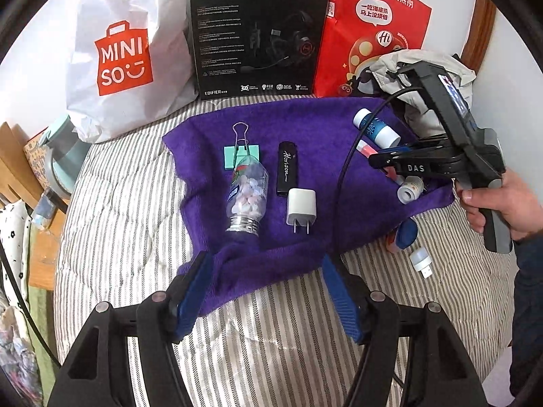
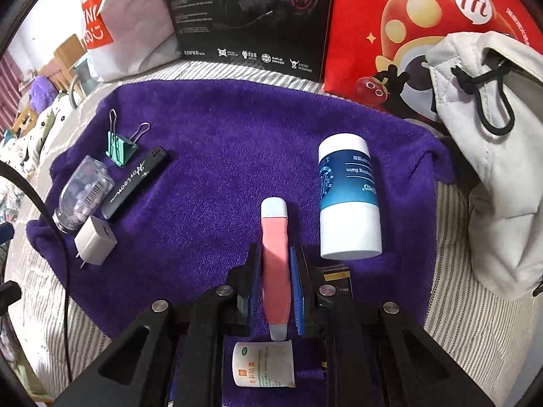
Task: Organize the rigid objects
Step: 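Lower the pink tube onto the towel by the small jar and open the right tool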
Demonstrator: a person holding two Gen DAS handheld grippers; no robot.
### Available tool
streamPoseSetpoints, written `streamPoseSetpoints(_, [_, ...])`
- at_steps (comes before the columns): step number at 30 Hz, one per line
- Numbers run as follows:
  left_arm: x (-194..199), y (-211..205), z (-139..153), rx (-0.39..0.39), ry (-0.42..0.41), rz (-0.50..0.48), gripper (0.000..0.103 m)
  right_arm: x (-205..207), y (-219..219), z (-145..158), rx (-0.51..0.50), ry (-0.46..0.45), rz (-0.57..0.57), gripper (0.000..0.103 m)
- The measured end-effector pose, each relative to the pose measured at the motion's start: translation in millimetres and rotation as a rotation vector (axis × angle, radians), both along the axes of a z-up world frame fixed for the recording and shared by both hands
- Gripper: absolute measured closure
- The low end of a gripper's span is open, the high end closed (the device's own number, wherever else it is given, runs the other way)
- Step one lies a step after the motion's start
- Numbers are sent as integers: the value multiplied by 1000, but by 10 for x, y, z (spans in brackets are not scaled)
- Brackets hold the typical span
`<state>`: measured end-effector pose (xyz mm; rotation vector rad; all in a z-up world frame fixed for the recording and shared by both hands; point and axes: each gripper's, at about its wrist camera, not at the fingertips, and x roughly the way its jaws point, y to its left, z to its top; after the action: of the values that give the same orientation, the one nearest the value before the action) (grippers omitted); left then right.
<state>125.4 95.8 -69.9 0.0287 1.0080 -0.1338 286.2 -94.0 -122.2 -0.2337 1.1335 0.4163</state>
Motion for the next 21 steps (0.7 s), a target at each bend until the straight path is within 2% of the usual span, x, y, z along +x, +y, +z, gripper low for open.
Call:
streamPoseSetpoints(9, [-53, 31, -8, -27, 3, 9, 38, 18, 90, -23, -33, 1, 43, 86])
streamPoseSetpoints(12, [-85, 40, -3, -31, 2, 15, 38, 38, 91, -20, -39, 18, 58, 82])
streamPoseSetpoints(17, [-138, 37, -36, -31, 1, 22, 38, -70, 9, 121, -18, 10, 66, 81])
streamPoseSetpoints(19, [-150, 38, -76, -30, 10, 31, 38, -189, -77, 256, 4, -10, 64, 74])
streamPoseSetpoints(21, [-166, 39, -119, -35, 17, 41, 38, -316, -160, 369, 12, -31, 60, 59])
